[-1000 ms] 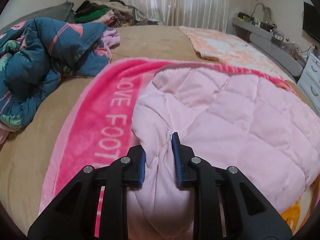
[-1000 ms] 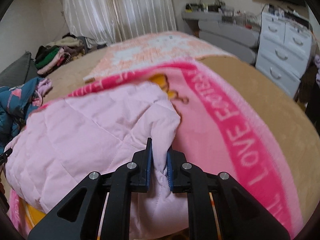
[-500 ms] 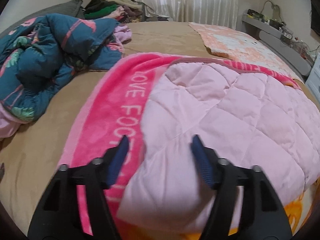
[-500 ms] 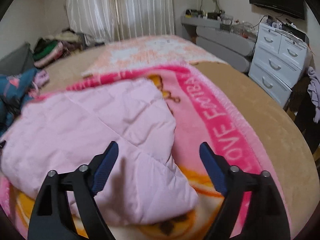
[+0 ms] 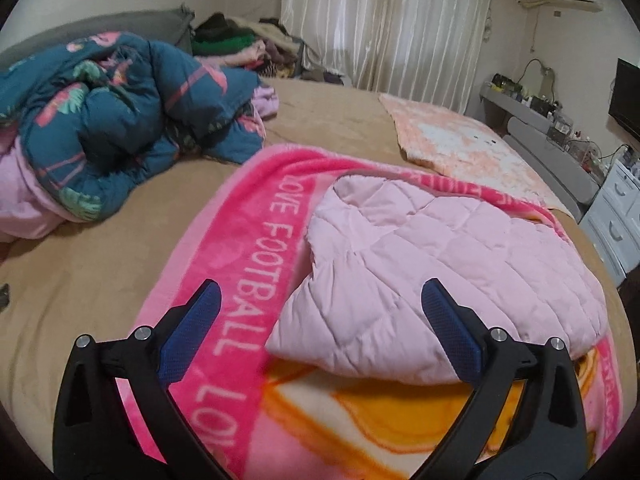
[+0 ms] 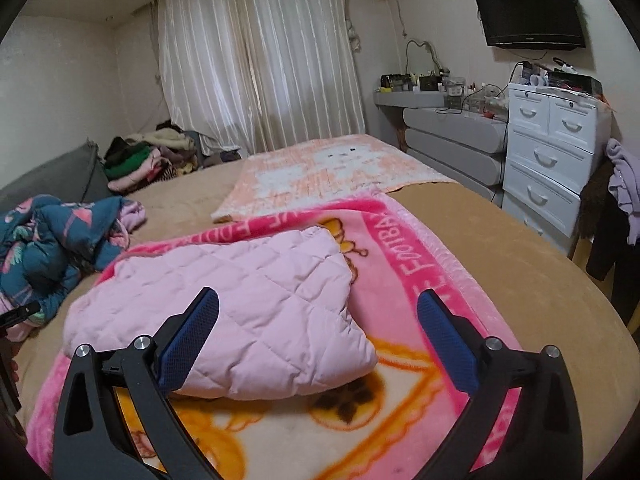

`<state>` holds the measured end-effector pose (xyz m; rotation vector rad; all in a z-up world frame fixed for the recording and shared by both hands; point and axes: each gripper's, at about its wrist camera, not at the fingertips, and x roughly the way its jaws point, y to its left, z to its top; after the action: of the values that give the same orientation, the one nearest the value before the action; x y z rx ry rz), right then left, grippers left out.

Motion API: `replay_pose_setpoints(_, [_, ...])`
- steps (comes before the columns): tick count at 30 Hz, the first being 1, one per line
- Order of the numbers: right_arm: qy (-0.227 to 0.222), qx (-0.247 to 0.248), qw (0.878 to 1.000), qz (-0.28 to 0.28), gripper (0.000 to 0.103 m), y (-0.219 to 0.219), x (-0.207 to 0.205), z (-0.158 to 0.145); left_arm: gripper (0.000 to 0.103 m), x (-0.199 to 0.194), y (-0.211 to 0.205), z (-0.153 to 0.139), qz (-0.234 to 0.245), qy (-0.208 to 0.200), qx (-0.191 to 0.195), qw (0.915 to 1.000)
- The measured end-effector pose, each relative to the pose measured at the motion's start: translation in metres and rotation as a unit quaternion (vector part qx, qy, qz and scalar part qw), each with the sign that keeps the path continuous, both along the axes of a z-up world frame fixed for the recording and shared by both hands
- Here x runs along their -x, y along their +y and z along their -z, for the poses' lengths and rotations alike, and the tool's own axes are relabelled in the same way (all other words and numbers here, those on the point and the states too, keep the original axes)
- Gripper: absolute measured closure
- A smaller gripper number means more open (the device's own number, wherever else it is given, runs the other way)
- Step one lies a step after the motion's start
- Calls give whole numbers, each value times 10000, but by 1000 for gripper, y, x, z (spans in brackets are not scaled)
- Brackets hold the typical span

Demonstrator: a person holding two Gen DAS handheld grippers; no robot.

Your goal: Fold large clothes

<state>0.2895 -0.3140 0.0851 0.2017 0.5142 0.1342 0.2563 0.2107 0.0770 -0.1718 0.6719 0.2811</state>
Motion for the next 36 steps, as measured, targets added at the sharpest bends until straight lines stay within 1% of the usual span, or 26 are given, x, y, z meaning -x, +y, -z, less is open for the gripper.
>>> replay_pose_setpoints(5, [14, -91, 10000, -27, 4, 2, 23, 0, 9, 23, -10, -6, 86, -6, 19, 10000])
replay_pose_setpoints(12, [261, -165, 9995, -95, 4, 12, 42, 21, 9, 39, -23, 4, 234, 147, -34, 9996])
replay_pose_setpoints(17, [491, -285, 9983, -104, 4, 19, 45, 40, 9, 42, -28, 20, 242, 339, -16, 9991])
replay_pose_setpoints(26, [899, -451, 9949, -54, 4, 28, 38, 69, 9, 38, -30, 57, 176, 724, 219, 9970])
replay_pose_setpoints(29, [1059, -483, 9932, -21, 4, 31, 30, 79, 9, 33, -28, 69, 166, 848, 392, 9955])
replay_pose_setpoints(31, [1202, -526, 9914, 39, 4, 33, 24, 88, 9, 28, -25, 79, 133, 914, 617, 9938])
replay_pose_setpoints(32, [1264, -570, 9903, 66, 4, 33, 20, 92, 9, 26, -22, 83, 133, 923, 805, 9924])
replay_pose_setpoints(33, [1337, -634, 9889, 105, 4, 33, 16, 97, 9, 22, -17, 88, 106, 917, 1120, 9894])
replay_pose_setpoints(34, [1407, -692, 9875, 152, 4, 33, 13, 100, 9, 19, -13, 92, 63, 899, 1337, 9869])
replay_pose_setpoints(36, [1567, -857, 9836, 259, 4, 34, 3, 109, 9, 12, -3, 98, -55, 829, 1844, 9793])
